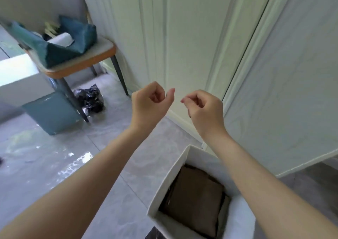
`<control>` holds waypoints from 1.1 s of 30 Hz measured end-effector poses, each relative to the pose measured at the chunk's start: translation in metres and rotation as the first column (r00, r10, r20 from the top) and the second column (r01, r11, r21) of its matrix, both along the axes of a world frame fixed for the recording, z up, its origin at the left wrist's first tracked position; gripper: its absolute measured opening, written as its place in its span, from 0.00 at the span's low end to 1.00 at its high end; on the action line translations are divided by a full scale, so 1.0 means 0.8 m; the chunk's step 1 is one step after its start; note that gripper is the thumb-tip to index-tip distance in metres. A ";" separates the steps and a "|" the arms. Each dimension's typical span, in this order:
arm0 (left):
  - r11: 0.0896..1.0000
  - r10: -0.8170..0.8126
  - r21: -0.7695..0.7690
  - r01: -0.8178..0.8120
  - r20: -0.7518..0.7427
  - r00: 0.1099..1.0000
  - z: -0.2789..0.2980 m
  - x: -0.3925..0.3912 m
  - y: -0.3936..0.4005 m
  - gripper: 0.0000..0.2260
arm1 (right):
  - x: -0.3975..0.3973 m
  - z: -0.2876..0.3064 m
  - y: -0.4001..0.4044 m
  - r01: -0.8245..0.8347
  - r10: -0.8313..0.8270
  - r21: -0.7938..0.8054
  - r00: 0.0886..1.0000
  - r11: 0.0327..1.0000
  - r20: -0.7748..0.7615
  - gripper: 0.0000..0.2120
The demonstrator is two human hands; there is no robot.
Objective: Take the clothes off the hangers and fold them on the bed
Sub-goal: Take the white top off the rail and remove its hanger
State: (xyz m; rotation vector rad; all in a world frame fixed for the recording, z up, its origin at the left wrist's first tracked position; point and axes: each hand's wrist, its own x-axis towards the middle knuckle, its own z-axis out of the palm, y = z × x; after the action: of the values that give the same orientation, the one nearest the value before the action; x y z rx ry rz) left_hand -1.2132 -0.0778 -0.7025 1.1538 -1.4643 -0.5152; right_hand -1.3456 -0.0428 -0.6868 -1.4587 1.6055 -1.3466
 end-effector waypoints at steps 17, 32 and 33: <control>0.915 0.307 -0.257 -0.310 -0.051 0.950 0.636 0.234 0.151 0.14 | 0.211 0.642 0.101 -0.281 0.321 -0.272 0.940 0.920 0.115 0.07; 0.611 0.578 -0.318 -0.725 -0.446 0.683 0.869 0.326 0.525 0.19 | 0.315 0.863 0.365 -0.654 0.830 -0.589 0.556 0.475 0.053 0.06; 0.596 0.587 -0.336 -0.729 -0.438 0.681 0.873 0.330 0.548 0.20 | 0.323 0.868 0.380 -0.675 0.855 -0.592 0.516 0.439 0.046 0.06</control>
State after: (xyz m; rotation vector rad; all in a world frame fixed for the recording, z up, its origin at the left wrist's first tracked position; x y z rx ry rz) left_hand -0.9493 0.3603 -0.0040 1.0577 -0.7322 0.2252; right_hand -1.0868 0.2615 0.0080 -1.7930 0.1650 -1.3373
